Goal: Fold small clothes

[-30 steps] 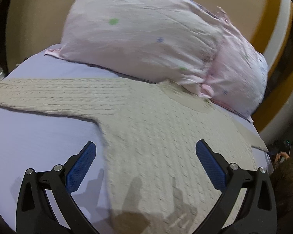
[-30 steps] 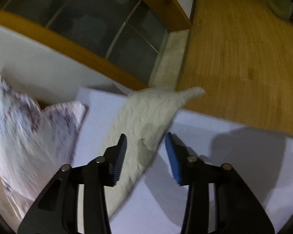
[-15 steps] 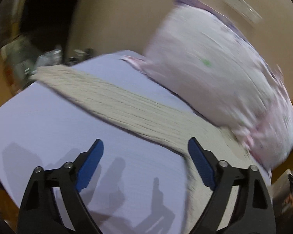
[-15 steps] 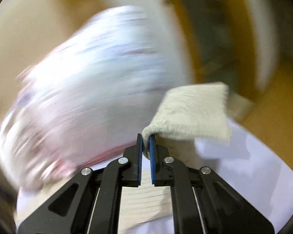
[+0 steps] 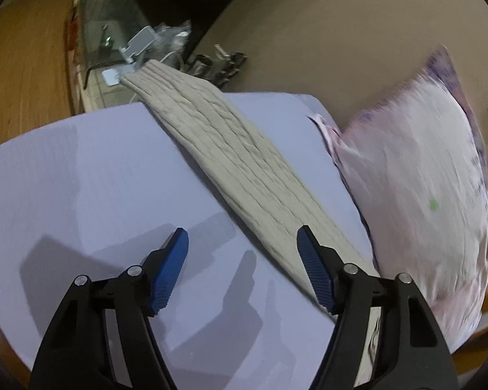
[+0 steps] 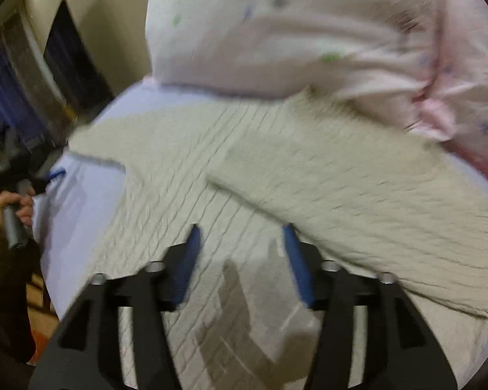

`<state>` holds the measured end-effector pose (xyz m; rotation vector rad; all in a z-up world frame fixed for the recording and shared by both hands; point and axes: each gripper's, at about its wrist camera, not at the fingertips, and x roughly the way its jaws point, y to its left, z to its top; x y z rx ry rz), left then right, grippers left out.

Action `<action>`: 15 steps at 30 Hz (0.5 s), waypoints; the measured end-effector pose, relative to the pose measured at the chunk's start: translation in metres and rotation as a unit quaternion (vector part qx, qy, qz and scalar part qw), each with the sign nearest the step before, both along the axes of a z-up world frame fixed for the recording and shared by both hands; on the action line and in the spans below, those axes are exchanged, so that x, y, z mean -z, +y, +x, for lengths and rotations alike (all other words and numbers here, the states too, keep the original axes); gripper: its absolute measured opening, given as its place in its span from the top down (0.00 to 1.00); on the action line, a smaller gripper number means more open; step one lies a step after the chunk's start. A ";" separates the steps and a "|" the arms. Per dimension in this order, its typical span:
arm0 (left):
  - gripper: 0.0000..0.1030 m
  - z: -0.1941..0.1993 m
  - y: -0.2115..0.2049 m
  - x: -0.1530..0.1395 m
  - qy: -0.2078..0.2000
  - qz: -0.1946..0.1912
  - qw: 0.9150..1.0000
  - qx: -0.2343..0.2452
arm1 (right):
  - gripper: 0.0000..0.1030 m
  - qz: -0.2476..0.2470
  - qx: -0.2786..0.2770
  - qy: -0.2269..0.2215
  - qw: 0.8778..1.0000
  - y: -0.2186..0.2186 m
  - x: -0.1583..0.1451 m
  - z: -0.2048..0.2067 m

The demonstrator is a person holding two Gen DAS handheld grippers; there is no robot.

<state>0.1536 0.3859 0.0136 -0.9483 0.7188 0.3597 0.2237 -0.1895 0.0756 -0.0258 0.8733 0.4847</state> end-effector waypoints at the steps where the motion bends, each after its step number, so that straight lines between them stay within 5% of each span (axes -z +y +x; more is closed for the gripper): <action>1: 0.38 0.002 0.007 0.001 -0.002 -0.005 1.000 -0.009 | 0.36 0.010 0.012 -0.009 1.000 -0.013 -0.006 -0.006; 6: 0.57 0.012 0.040 0.008 -0.010 -0.043 0.998 -0.044 | 0.33 0.049 0.063 -0.020 0.997 -0.072 -0.028 -0.004; 8: 0.87 0.016 0.051 0.010 0.007 -0.044 0.997 -0.064 | 0.32 0.053 0.072 -0.025 0.996 -0.086 -0.030 -0.011; 10: 0.93 0.022 0.053 0.004 0.015 -0.028 0.997 -0.065 | 0.31 0.058 0.083 -0.033 0.994 -0.101 -0.031 -0.013; 13: 0.95 0.043 0.021 -0.046 -0.001 0.071 0.997 -0.034 | 0.28 0.063 0.103 -0.047 0.992 -0.122 -0.031 -0.013; 15: 0.96 0.063 -0.029 -0.091 -0.034 0.146 0.988 0.020 | 0.28 0.066 0.118 -0.056 0.989 -0.136 -0.031 -0.012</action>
